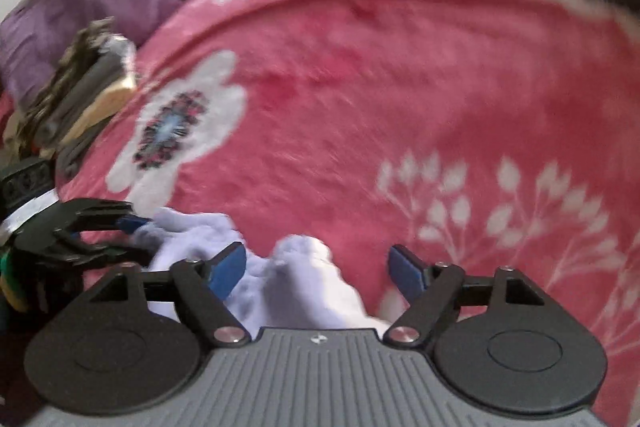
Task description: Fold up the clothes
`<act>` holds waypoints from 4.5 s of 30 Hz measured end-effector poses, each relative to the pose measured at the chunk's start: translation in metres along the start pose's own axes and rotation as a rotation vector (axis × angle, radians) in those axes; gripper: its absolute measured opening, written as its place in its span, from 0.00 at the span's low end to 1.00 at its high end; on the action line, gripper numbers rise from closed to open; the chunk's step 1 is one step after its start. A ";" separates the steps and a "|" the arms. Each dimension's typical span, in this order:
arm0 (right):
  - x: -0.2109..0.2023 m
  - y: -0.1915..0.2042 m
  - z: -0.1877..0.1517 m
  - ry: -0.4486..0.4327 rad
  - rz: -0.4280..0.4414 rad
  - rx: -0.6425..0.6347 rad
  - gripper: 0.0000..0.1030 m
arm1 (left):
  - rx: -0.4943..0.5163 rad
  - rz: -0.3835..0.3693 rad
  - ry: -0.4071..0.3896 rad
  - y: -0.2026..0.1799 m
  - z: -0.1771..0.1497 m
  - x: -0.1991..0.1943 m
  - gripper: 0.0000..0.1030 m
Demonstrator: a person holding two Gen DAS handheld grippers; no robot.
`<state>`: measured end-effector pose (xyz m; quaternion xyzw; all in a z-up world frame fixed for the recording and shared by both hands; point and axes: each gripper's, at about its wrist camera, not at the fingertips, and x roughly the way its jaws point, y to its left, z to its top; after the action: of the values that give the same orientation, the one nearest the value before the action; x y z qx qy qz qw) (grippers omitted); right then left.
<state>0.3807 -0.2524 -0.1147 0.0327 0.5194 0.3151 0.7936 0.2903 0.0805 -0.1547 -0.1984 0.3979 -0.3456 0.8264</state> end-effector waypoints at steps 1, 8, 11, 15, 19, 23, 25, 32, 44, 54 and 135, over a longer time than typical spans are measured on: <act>0.001 0.001 -0.001 0.010 0.007 -0.017 0.73 | -0.017 -0.004 0.000 0.001 0.002 0.002 0.51; -0.007 0.014 -0.006 0.033 0.003 -0.141 0.18 | -0.009 0.017 0.016 -0.010 0.010 0.018 0.19; -0.041 0.026 -0.003 -0.097 -0.043 -0.176 0.15 | 0.028 0.011 -0.042 -0.022 0.015 0.012 0.12; -0.112 0.046 -0.007 -0.339 -0.073 -0.201 0.15 | 0.120 -0.022 -0.183 -0.053 0.023 -0.011 0.11; -0.179 0.076 -0.033 -0.501 -0.108 -0.264 0.15 | 0.255 -0.035 -0.324 -0.101 0.026 -0.046 0.08; -0.216 0.097 -0.032 -0.562 -0.128 -0.328 0.15 | 0.408 0.003 -0.440 -0.162 0.015 -0.093 0.08; -0.232 0.107 -0.029 -0.583 -0.138 -0.361 0.15 | 0.495 0.047 -0.477 -0.191 0.006 -0.112 0.08; -0.288 0.141 -0.016 -0.657 -0.173 -0.478 0.15 | 0.631 0.101 -0.515 -0.253 0.025 -0.158 0.07; -0.357 0.240 0.132 -0.972 -0.208 -0.676 0.15 | 0.773 0.485 -0.676 -0.311 0.202 -0.253 0.06; -0.351 0.227 0.153 -1.232 -0.077 -0.698 0.15 | 1.034 0.670 -0.750 -0.363 0.208 -0.284 0.06; -0.107 0.006 -0.239 -0.874 -0.191 0.654 0.15 | -0.282 0.400 -0.713 0.033 0.026 -0.159 0.09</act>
<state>0.1478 -0.3705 -0.1356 0.3580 0.2131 0.0209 0.9088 0.2540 0.2203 -0.0768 -0.3351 0.1616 -0.0307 0.9277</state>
